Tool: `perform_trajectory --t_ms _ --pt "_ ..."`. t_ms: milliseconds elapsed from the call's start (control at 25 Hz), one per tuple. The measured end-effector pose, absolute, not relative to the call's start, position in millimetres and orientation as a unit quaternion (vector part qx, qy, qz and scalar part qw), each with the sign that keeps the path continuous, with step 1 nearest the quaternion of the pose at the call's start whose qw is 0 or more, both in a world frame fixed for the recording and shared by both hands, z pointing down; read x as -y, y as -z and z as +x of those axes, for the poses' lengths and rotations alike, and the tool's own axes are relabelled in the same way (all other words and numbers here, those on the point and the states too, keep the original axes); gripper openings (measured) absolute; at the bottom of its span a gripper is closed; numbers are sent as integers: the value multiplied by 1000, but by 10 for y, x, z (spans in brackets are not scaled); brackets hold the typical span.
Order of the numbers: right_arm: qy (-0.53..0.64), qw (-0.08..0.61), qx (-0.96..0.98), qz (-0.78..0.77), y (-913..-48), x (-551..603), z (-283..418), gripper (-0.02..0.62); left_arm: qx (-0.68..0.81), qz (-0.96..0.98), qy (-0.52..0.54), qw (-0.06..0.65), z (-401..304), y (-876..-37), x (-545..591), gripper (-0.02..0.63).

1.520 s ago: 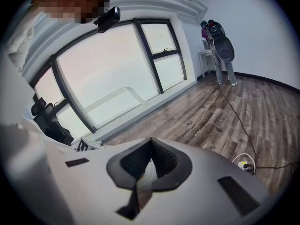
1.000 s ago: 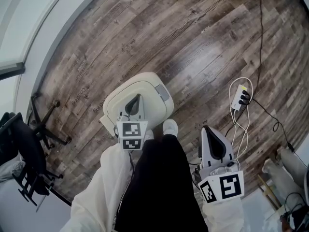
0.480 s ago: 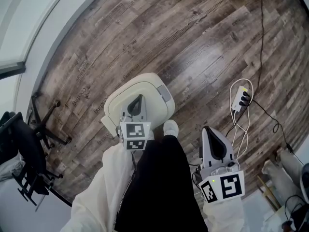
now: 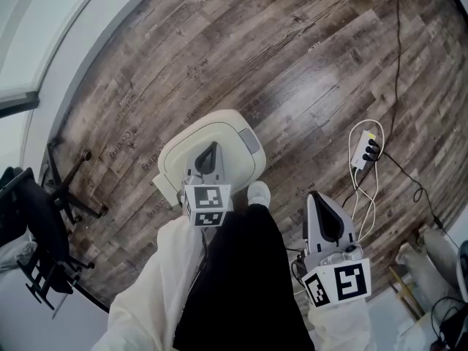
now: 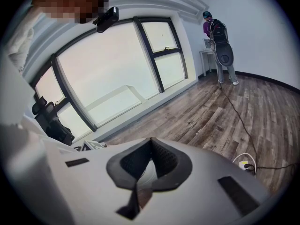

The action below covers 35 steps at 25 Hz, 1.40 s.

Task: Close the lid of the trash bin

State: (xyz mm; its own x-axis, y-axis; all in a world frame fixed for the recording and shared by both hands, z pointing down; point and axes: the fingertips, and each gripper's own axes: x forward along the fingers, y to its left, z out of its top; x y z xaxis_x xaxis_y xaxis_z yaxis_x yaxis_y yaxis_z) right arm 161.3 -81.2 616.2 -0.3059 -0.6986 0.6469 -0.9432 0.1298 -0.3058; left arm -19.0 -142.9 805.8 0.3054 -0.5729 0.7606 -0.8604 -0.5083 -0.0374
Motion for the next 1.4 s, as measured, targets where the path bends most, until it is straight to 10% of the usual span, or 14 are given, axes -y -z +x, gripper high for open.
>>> perform_trajectory --t_ms 520,1400 --pt "-331 174 740 558 -5946 732 1673 23 449 781 -385 202 -194 -7929 1381 5" --pt "-265 148 801 516 -4449 509 865 23 544 773 -262 193 -891 -5452 849 5"
